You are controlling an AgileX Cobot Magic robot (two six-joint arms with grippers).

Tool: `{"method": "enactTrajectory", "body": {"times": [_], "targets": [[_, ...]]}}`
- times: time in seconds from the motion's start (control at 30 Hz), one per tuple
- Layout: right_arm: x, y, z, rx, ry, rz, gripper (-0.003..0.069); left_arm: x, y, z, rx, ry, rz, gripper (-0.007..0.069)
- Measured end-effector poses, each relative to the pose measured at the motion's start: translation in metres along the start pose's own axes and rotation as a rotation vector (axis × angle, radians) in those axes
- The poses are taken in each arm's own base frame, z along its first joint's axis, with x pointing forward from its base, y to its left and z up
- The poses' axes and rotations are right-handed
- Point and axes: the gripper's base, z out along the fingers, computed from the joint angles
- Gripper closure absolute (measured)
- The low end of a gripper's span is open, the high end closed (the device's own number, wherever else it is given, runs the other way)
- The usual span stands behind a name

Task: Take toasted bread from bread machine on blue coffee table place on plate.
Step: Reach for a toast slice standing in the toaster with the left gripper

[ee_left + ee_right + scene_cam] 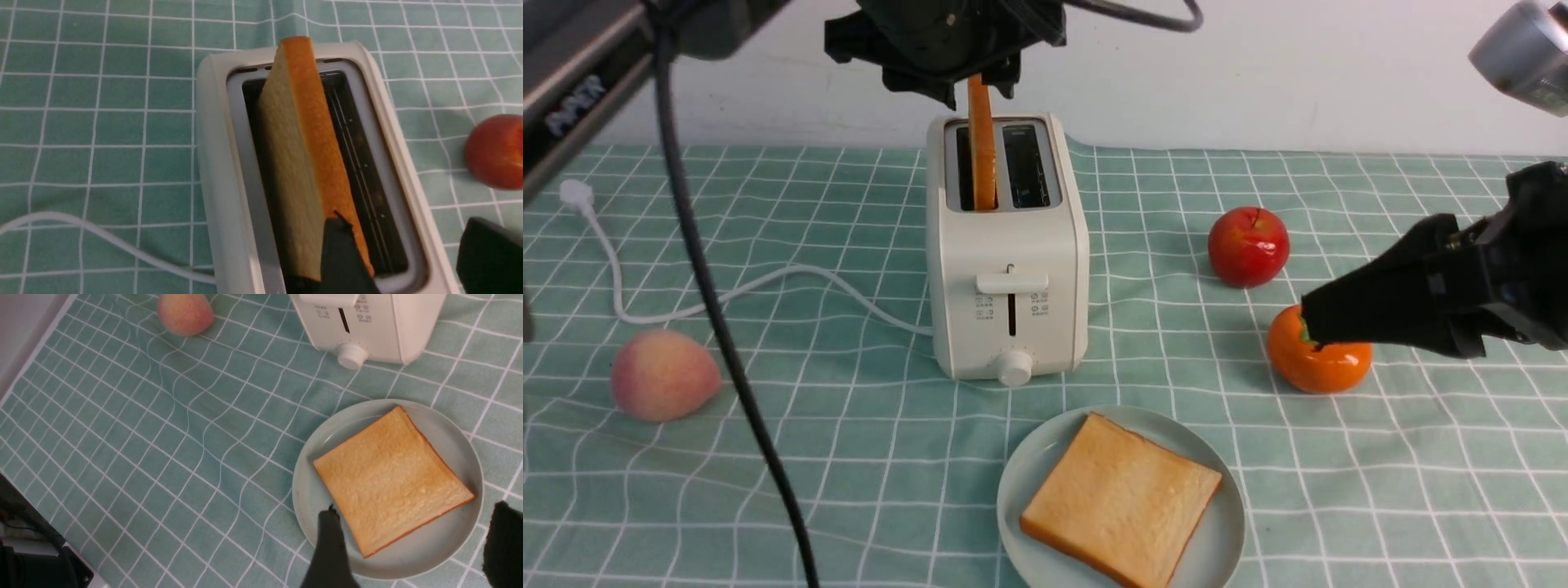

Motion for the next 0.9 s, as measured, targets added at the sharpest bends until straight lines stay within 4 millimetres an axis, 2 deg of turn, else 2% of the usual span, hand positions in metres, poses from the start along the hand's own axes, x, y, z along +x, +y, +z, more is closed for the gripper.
{"method": "enactTrajectory", "body": {"times": [0.17, 0.3, 0.53, 0.57, 0.67, 0.8, 0.9], "targets": [[0.001, 0.000, 0.000, -0.004, 0.010, 0.000, 0.0182, 0.008, 0.001, 0.030, -0.031, 0.013, 0.031, 0.0248], [0.001, 0.001, 0.000, -0.007, 0.015, 0.000, 0.0182, 0.007, 0.003, 0.032, -0.054, 0.000, 0.057, 0.0268], [0.001, 0.001, 0.000, -0.006, 0.016, -0.001, 0.0182, -0.001, 0.018, 0.031, -0.090, -0.022, 0.043, 0.0440], [0.001, 0.001, 0.000, -0.006, 0.016, -0.001, 0.0182, -0.004, 0.026, 0.032, -0.094, -0.020, 0.016, 0.0496], [0.002, 0.001, 0.000, -0.007, 0.017, -0.001, 0.0182, -0.007, 0.035, 0.033, -0.107, -0.021, -0.027, 0.0552], [0.002, 0.001, 0.000, -0.007, 0.017, -0.001, 0.0182, -0.009, 0.039, 0.032, -0.126, -0.034, -0.047, 0.0548], [0.002, 0.000, 0.000, -0.005, 0.018, -0.002, 0.0182, -0.010, 0.031, 0.023, -0.131, -0.058, -0.018, 0.0447]]}}
